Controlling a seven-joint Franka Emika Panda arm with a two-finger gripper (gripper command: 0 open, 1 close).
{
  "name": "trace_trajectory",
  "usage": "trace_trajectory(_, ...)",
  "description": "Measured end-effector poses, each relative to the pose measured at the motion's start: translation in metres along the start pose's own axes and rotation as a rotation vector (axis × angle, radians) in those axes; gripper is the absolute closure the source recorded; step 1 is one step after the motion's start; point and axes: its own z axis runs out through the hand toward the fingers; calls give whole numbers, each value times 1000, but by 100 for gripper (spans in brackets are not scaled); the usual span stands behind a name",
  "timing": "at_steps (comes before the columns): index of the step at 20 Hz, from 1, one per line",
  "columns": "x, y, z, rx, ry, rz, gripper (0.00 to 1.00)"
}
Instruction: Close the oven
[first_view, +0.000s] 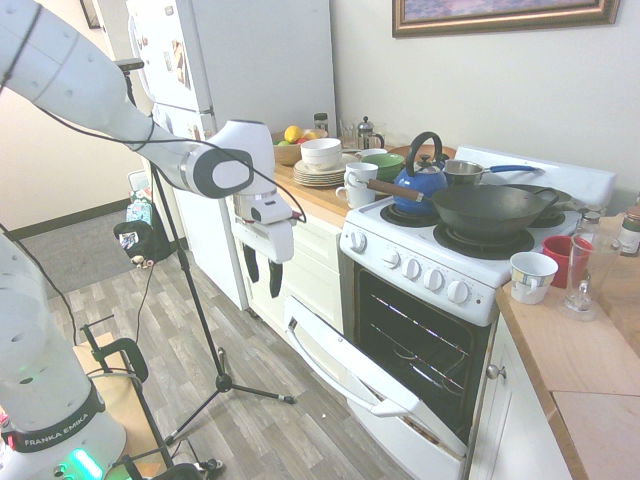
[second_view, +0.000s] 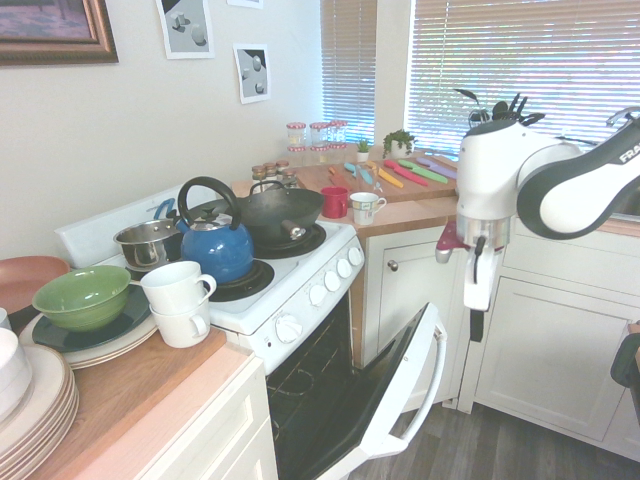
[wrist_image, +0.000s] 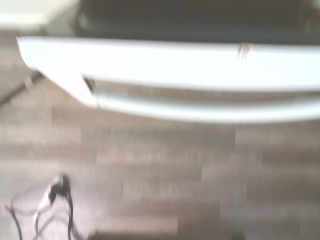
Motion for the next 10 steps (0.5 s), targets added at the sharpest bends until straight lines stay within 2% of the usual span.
trace_trajectory(3, -4, -6, 47, -25, -99, 44, 0)
trace_trajectory(5, -6, -11, 76, 10, -130, 85, 0)
trace_trajectory(10, 0, -15, 147, 96, -88, 114, 0)
